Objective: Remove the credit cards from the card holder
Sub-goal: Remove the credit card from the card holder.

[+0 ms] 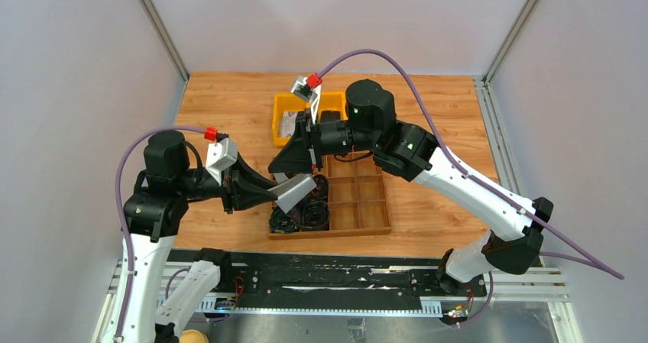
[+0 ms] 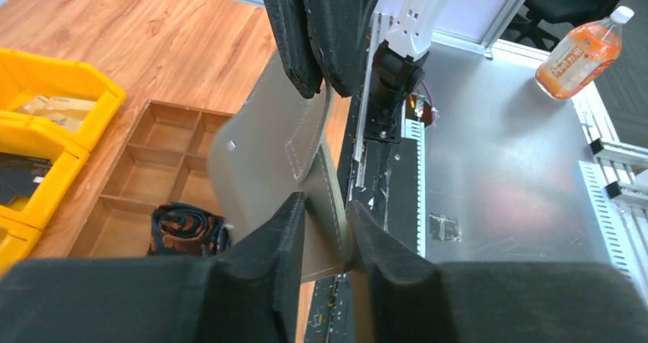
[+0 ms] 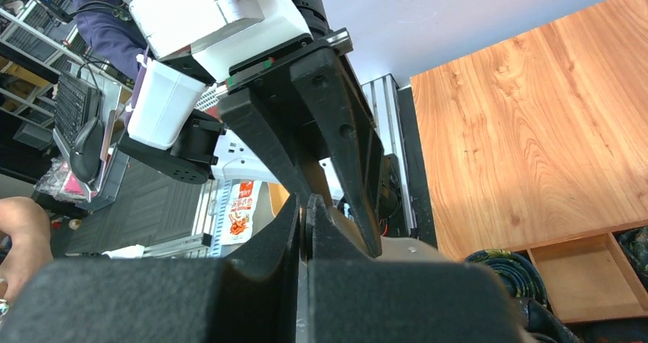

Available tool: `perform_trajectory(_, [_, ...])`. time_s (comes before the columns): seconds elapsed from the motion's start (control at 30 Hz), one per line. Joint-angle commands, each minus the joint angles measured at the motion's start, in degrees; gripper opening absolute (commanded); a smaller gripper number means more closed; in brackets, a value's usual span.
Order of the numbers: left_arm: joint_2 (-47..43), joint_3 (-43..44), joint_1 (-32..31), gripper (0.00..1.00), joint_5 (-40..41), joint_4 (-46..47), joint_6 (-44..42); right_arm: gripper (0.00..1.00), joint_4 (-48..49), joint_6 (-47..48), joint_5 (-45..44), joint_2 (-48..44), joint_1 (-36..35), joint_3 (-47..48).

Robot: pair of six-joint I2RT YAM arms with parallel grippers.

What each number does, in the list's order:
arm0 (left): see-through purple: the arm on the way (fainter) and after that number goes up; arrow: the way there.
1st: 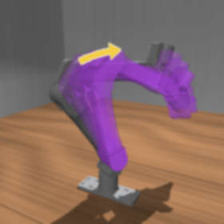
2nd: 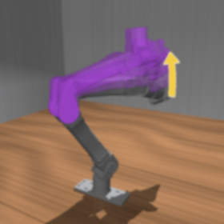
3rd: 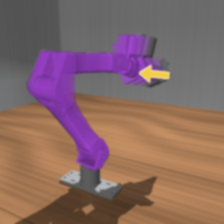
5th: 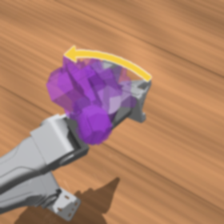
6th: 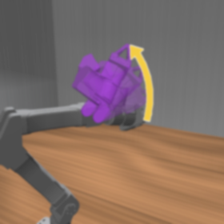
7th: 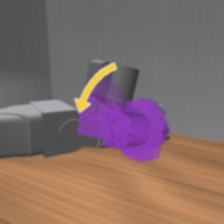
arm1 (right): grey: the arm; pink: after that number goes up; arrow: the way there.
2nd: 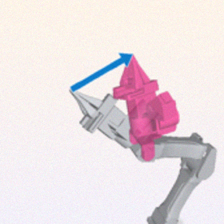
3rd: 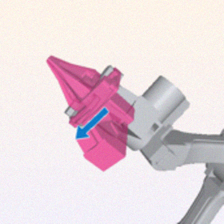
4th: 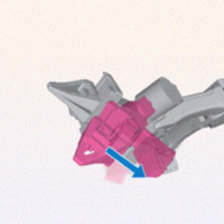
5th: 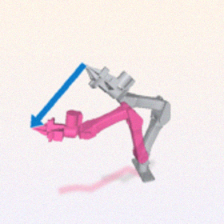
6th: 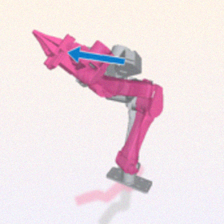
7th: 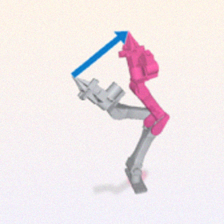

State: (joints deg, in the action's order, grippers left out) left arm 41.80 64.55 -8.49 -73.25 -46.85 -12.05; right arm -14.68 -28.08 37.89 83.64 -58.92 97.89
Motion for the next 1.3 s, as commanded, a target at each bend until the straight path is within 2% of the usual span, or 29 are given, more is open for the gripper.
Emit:
perform_trajectory(0.0, [-0.6, -1.24, -0.39, 0.35, -0.55, -0.74, -0.16, 0.0, 3.69, -0.52, -0.01, -0.97, -0.94, 2.18])
perform_trajectory(0.07, [-0.54, -1.28, -0.39, 0.41, 0.4, -0.79, 0.24, 0.0, 4.09, -0.71, -0.01, -1.02, -0.94, 2.22])
perform_trajectory(0.17, [-0.28, -1.72, -0.39, 0.62, 2.34, -0.79, 1.12, 0.0, 4.59, -1.15, -0.13, -1.02, -0.94, 2.14])
perform_trajectory(0.27, [-1.1, -2.23, -0.39, 0.65, 3.93, -0.83, 1.12, 0.0, 5.1, -1.34, -0.25, -1.21, -0.95, 1.67])
perform_trajectory(0.33, [-1.39, -2.05, -0.39, 0.59, 4.42, -0.79, 0.91, 0.0, 5.32, -1.38, -0.44, -1.58, -1.0, 1.34])
perform_trajectory(0.4, [-1.34, -1.49, -0.39, 0.46, 4.26, -0.79, 1.09, 0.0, 5.71, -1.68, -0.26, -1.79, -0.96, 0.95])
perform_trajectory(0.43, [-1.1, -1.12, -0.39, 0.38, 3.81, -0.79, 1.18, 0.0, 6.01, -1.93, -0.13, -1.89, -0.95, 0.72])
perform_trajectory(0.53, [-0.41, 0.82, -0.39, 0.06, 2.44, -0.79, 1.9, 0.0, 6.8, -2.37, 0.41, -1.98, -1.02, 0.02])
perform_trajectory(0.57, [0.14, 1.68, -0.39, 0.0, 2.54, -0.78, 2.45, 0.02, 6.68, -2.23, 0.4, -2.03, -1.03, -0.32])
perform_trajectory(0.67, [1.35, 3.87, -0.39, 0.0, 1.7, -0.7, 4.95, 0.09, 6.55, -1.45, 0.1, -2.69, -0.94, -1.54])
perform_trajectory(0.8, [3.32, 6.85, -0.39, 0.0, 0.46, -0.7, 9.96, 0.46, 4.39, 2.1, -0.87, -4.74, -0.41, -3.49])
perform_trajectory(0.87, [4.54, 8.7, -0.39, 0.0, 0.02, -0.7, 13.18, 0.6, 4.05, 4.21, -0.91, -7.47, 0.28, -5.99])
perform_trajectory(0.9, [5.06, 9.55, -0.39, 0.0, -0.46, -0.7, 14.63, 0.64, 3.86, 5.06, -1.05, -8.96, 0.55, -7.62])
perform_trajectory(1.13, [7.41, 15.38, -0.39, 0.0, -0.51, -0.7, 24.78, 0.69, 4.62, 13.49, -1.17, -19.79, 2.14, -22.53])
perform_trajectory(1.27, [7.8, 17.03, -0.39, 0.0, -1.03, -0.75, 27.9, 0.69, 10.87, 15.18, -2.36, -25.44, 2.14, -32.02])
